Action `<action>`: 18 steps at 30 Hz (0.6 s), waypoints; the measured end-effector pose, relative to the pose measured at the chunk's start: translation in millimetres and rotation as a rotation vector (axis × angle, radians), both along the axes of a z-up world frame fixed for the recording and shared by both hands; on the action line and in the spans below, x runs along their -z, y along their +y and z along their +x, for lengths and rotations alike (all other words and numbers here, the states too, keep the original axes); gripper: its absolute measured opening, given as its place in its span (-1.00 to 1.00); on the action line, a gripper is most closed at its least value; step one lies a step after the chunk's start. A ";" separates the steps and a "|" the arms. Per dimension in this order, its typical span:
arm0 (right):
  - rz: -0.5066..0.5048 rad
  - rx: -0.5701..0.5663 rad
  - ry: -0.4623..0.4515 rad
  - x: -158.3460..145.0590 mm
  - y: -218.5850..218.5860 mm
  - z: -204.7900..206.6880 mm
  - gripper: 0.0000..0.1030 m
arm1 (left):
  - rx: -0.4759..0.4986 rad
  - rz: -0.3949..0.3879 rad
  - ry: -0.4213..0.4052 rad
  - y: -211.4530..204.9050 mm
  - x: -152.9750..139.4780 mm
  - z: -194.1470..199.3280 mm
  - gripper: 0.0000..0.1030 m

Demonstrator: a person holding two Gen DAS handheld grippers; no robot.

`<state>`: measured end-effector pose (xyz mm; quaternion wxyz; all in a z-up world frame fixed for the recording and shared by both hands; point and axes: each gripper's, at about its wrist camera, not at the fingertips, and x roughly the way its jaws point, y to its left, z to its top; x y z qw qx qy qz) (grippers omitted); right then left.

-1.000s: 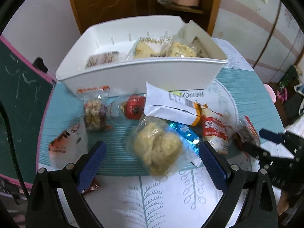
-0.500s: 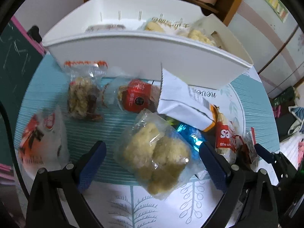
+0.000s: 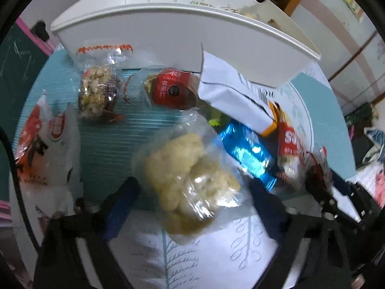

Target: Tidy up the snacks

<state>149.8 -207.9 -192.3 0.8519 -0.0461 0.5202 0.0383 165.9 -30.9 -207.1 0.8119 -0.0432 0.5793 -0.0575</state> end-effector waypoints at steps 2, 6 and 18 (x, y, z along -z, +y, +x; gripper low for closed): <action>0.009 0.002 0.003 -0.9 0.4 -2.4 -0.13 | 0.030 0.031 -0.019 -4.6 -2.0 -6.5 0.25; 0.026 0.002 0.012 -3.0 1.3 -6.1 -0.15 | 0.065 0.051 -0.044 -6.7 -4.8 -18.5 0.17; 0.099 -0.005 0.000 -29.0 9.9 -34.2 -0.18 | 0.128 0.047 -0.172 -14.8 -60.0 -70.4 0.16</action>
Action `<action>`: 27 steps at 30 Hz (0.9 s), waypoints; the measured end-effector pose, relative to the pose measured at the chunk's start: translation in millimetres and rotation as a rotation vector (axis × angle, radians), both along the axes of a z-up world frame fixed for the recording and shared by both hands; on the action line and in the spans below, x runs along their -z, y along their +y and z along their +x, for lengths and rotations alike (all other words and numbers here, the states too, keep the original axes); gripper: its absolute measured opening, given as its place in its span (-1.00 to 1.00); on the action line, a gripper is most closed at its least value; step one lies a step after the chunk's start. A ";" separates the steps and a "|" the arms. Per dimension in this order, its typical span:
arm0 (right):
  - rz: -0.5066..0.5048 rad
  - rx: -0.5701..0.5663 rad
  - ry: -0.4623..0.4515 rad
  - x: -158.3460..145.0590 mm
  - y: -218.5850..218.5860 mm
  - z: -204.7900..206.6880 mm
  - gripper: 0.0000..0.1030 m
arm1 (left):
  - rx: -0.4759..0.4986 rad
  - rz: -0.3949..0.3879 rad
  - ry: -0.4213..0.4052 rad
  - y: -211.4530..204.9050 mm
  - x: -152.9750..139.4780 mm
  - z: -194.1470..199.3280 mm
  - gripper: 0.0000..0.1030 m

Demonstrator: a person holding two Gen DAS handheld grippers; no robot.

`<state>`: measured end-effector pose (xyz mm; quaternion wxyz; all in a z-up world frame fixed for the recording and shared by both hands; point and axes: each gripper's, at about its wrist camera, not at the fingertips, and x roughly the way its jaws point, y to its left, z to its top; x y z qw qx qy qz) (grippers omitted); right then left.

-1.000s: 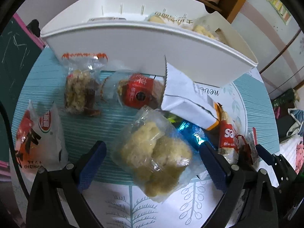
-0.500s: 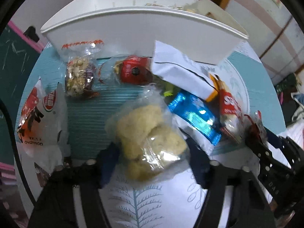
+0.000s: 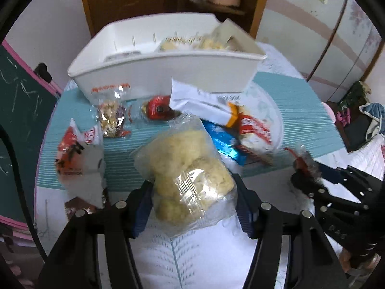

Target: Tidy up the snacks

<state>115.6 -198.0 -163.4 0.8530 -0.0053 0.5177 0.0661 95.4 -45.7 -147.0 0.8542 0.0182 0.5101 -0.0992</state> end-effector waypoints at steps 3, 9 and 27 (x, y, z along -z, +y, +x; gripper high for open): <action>0.003 -0.016 -0.019 -10.7 7.7 -12.8 -0.18 | 0.017 -0.016 -0.021 4.6 -16.2 -10.4 0.16; 0.007 -0.065 -0.068 -36.4 28.8 -33.5 -0.18 | 0.030 -0.039 -0.049 14.6 -41.3 -21.5 0.16; -0.075 -0.194 -0.386 -183.3 87.1 1.6 -0.18 | 0.058 0.019 -0.312 55.6 -203.2 18.0 0.16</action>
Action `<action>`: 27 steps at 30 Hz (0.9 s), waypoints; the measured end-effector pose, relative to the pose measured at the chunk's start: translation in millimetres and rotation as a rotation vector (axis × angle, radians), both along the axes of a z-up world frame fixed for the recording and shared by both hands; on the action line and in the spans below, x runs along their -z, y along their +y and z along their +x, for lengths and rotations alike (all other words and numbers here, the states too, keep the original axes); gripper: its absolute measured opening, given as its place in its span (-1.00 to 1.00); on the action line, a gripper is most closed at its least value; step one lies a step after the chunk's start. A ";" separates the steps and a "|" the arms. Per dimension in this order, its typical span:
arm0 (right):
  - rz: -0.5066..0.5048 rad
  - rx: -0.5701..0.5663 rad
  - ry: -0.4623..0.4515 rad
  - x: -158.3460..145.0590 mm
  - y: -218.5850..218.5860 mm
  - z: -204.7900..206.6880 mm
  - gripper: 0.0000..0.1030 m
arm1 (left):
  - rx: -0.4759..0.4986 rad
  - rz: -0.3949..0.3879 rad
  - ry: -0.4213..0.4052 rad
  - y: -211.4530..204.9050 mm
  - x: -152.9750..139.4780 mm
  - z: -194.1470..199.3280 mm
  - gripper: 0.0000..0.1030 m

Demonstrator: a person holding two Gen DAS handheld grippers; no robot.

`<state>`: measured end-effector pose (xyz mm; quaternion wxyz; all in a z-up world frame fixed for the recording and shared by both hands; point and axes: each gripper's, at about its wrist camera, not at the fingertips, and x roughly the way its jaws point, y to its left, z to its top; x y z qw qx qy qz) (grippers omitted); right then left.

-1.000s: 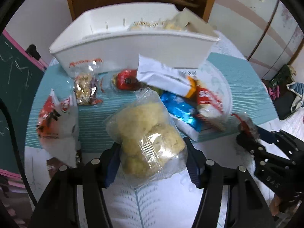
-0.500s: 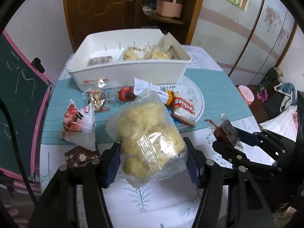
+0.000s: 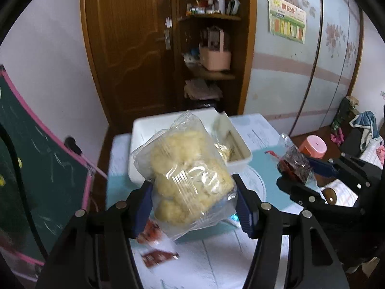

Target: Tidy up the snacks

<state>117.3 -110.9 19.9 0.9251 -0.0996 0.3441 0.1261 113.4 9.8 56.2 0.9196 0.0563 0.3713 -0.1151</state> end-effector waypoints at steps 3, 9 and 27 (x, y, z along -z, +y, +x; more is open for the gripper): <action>-0.025 -0.007 -0.034 -16.5 10.9 22.7 -0.17 | -0.021 0.037 -0.023 2.5 -13.8 22.4 0.16; -0.009 0.014 -0.060 -45.4 21.5 76.0 -0.17 | -0.074 0.080 -0.042 9.5 -31.1 78.7 0.16; 0.070 0.124 0.116 18.4 17.9 214.7 -0.16 | -0.145 0.094 0.076 13.7 45.0 214.5 0.16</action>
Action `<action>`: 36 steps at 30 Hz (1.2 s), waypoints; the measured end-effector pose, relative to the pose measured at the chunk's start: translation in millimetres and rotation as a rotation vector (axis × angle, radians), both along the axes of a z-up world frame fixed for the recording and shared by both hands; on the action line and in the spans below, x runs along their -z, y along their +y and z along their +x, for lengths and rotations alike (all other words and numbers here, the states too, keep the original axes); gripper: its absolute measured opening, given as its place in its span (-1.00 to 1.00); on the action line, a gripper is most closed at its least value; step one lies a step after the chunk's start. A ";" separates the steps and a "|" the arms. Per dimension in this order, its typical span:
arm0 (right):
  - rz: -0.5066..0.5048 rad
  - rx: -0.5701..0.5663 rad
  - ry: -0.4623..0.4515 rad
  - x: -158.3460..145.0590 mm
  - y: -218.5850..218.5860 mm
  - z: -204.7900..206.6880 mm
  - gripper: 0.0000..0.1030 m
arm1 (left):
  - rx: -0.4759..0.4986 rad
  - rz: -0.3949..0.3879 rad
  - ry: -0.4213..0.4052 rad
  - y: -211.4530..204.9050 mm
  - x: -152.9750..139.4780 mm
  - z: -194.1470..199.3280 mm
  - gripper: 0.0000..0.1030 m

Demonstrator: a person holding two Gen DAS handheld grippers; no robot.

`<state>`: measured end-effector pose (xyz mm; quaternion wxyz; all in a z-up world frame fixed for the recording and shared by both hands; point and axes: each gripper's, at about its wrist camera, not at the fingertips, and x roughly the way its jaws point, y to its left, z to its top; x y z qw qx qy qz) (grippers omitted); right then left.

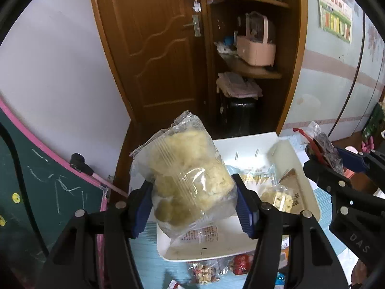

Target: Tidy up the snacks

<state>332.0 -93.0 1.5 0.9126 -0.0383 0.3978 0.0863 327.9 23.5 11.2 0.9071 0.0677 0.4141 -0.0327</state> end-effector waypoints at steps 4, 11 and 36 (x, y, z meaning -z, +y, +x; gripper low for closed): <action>0.006 0.009 0.031 18.0 -4.1 14.7 -0.16 | 0.001 0.007 0.026 -4.9 18.2 13.8 0.16; 0.002 0.009 0.059 38.7 -5.3 31.7 -0.16 | -0.015 0.033 0.047 -10.0 36.8 35.1 0.17; 0.068 0.050 0.204 77.0 -22.5 44.1 0.08 | -0.039 -0.032 0.131 2.0 65.6 38.2 0.81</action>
